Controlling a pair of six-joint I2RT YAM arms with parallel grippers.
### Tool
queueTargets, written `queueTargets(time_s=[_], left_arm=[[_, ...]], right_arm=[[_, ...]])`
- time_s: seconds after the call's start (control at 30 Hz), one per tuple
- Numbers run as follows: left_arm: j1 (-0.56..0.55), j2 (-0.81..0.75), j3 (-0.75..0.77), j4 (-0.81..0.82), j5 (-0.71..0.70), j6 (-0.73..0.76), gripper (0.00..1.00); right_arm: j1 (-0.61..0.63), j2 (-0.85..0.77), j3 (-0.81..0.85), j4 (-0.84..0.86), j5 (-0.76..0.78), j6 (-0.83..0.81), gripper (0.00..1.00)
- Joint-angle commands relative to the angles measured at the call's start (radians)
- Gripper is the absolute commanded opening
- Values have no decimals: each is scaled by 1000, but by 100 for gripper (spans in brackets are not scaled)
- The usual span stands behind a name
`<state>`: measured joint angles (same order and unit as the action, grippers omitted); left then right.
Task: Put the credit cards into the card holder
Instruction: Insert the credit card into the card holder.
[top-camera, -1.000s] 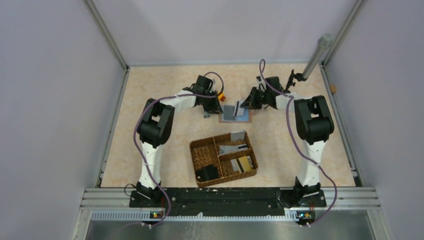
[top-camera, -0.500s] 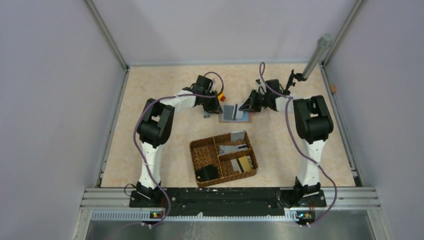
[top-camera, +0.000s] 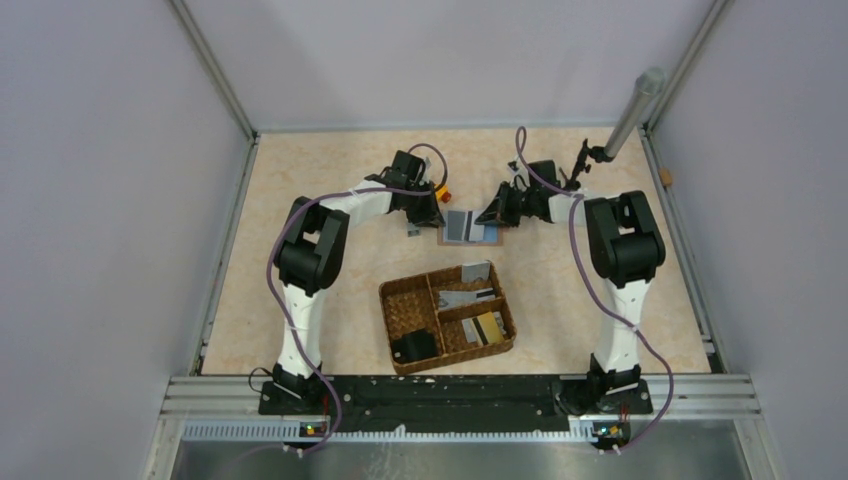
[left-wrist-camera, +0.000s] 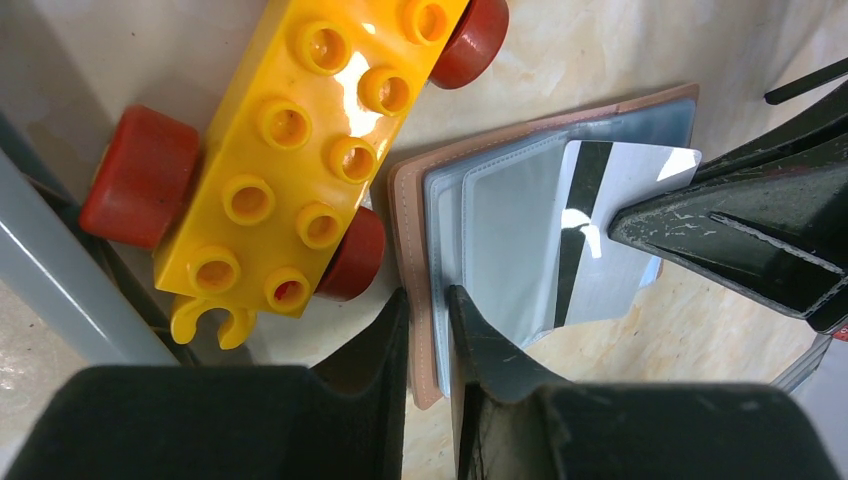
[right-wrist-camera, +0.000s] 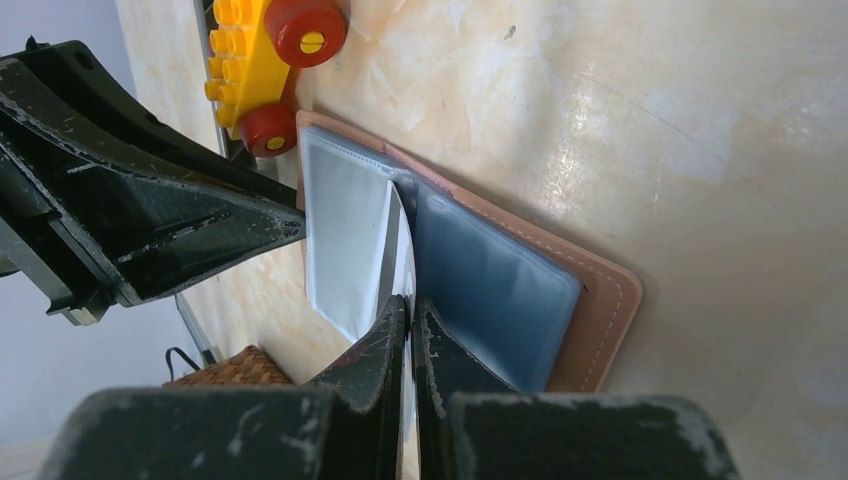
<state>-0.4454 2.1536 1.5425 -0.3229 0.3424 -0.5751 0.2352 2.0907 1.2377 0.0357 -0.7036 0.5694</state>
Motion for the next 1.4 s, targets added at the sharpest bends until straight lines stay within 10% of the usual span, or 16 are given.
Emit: queueTargets(time_s=[0.0, 0.9, 1.37], left_arm=[[-4, 28, -22, -1, -12, 6, 19], [-3, 22, -24, 19, 12, 11, 19], [13, 0, -51, 29, 1, 14, 16]], right_arm=[[28, 6, -34, -108, 89, -40, 0], [66, 106, 96, -205, 97, -58, 0], [73, 34, 236, -384, 202, -165, 37]])
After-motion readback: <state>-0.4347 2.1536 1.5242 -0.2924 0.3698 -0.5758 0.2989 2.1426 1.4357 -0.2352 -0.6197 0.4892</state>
